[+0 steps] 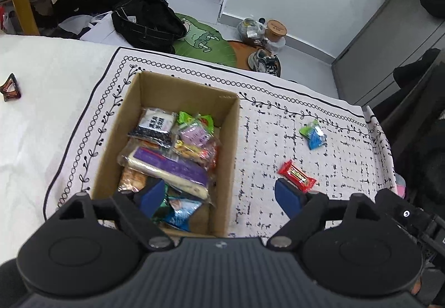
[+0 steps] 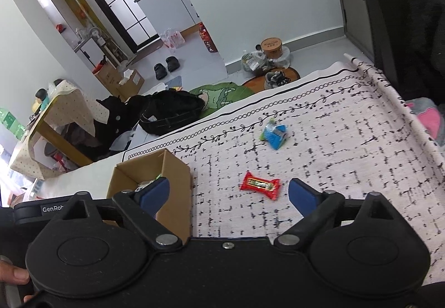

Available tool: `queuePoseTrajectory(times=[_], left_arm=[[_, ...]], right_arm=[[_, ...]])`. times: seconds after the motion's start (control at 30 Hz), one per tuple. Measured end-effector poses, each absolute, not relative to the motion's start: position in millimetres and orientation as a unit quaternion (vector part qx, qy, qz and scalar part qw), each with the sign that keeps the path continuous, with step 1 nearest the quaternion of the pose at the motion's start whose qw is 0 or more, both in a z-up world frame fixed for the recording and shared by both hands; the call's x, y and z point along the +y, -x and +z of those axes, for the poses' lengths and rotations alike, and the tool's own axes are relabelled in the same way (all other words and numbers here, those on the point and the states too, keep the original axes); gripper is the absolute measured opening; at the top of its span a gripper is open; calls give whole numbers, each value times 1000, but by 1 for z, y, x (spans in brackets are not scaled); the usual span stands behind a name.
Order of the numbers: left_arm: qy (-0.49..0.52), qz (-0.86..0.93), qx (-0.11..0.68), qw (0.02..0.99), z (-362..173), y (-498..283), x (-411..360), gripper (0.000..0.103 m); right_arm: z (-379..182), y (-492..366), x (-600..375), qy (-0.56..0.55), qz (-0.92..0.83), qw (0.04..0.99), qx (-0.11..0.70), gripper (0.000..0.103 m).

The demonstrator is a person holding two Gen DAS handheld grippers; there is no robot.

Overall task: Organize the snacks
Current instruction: 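Withdraw both open tools from the box toward the red bar and blue packet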

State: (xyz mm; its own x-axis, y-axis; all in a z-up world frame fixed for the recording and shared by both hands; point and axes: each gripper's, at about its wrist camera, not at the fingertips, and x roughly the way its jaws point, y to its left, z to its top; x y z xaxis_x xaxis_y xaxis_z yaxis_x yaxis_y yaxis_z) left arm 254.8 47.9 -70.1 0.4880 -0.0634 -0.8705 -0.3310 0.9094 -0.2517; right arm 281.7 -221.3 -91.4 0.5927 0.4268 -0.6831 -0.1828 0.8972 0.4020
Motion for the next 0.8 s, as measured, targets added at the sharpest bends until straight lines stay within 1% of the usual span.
queuePoseTrajectory(times=[0.13, 0.5, 0.8], left_arm=[[198, 77, 498, 841, -73, -254, 32, 86], [207, 59, 496, 841, -82, -263, -18, 86], [228, 77, 494, 835, -98, -278, -39, 86]], right_arm=[[-95, -280, -239, -150, 167, 882, 414, 96], [-108, -290, -279, -157, 161, 878, 422, 96], [-123, -312, -291, -157, 172, 872, 429, 96]])
